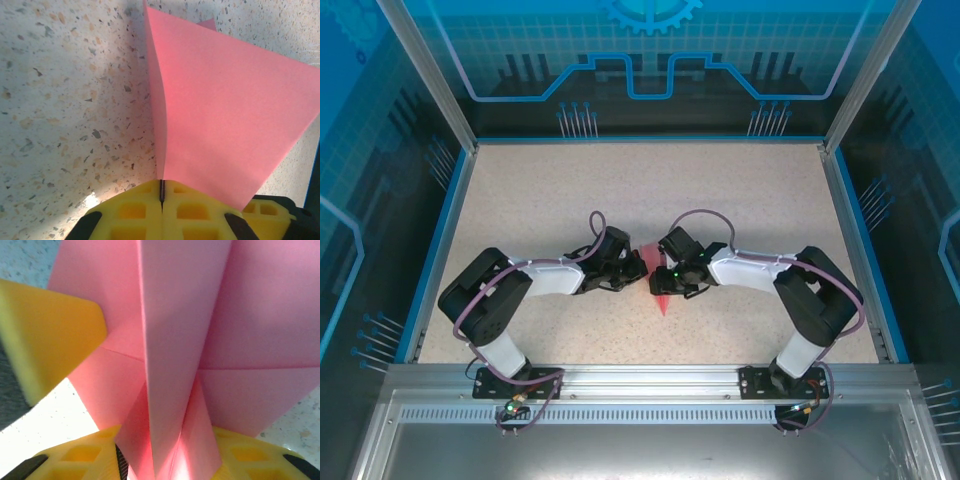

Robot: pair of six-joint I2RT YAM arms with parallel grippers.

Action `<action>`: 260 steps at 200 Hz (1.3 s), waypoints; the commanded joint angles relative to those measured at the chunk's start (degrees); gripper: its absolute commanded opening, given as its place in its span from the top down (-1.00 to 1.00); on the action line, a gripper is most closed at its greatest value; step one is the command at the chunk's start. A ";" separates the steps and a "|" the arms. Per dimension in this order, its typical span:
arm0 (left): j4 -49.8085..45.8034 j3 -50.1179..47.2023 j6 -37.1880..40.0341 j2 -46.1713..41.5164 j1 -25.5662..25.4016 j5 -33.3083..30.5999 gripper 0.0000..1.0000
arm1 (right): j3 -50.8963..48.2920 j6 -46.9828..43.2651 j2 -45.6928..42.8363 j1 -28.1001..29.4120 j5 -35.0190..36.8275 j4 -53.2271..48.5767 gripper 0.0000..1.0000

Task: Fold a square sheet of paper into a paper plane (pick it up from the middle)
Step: Move the paper plane to the center of the table.

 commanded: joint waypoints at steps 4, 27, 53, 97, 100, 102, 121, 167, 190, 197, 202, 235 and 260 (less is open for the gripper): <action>-0.99 0.80 -0.26 -0.13 0.37 0.09 0.88 | 1.82 0.31 0.89 1.09 1.62 -1.80 0.27; -3.20 1.27 0.24 -1.43 0.37 -0.55 0.72 | 2.00 0.42 0.32 1.12 2.89 -2.96 0.45; -8.57 2.88 1.83 -4.64 1.09 -2.50 0.41 | 2.62 -0.23 -0.77 1.11 5.46 -5.36 0.69; -25.51 6.99 3.69 -11.00 2.24 -13.74 -0.35 | 5.04 -2.42 -1.28 1.03 13.27 -11.30 0.77; -26.88 7.29 3.69 -11.18 2.29 -14.83 -0.38 | 5.24 -2.54 -1.11 1.09 13.88 -11.59 0.77; -27.72 7.54 3.72 -11.36 2.30 -15.56 -0.41 | 5.32 -2.65 -1.03 1.09 14.09 -11.73 0.77; -33.77 9.43 4.00 -12.40 2.28 -20.99 -0.64 | 6.61 -3.05 0.27 1.03 15.46 -12.77 0.75; -39.07 10.12 2.61 -12.59 2.33 -25.74 -0.97 | 8.88 -3.80 4.50 1.12 14.94 -12.67 0.64; -39.19 10.12 2.42 -12.08 2.39 -25.75 -0.97 | 9.35 -3.88 5.73 1.10 14.98 -12.58 0.64; -39.19 10.19 2.35 -11.84 2.34 -25.68 -0.97 | 9.34 -3.80 5.98 1.09 14.97 -12.54 0.64; -39.32 10.12 2.37 -11.82 2.39 -25.66 -0.98 | 9.33 -3.72 6.07 1.14 15.06 -12.45 0.64; -39.24 9.80 0.80 -11.48 2.58 -24.94 -0.97 | 9.37 -3.45 7.42 1.13 15.10 -12.43 0.65; -39.26 9.35 0.11 -11.90 3.11 -24.32 -0.98 | 9.51 -3.27 7.64 1.01 15.18 -12.61 0.72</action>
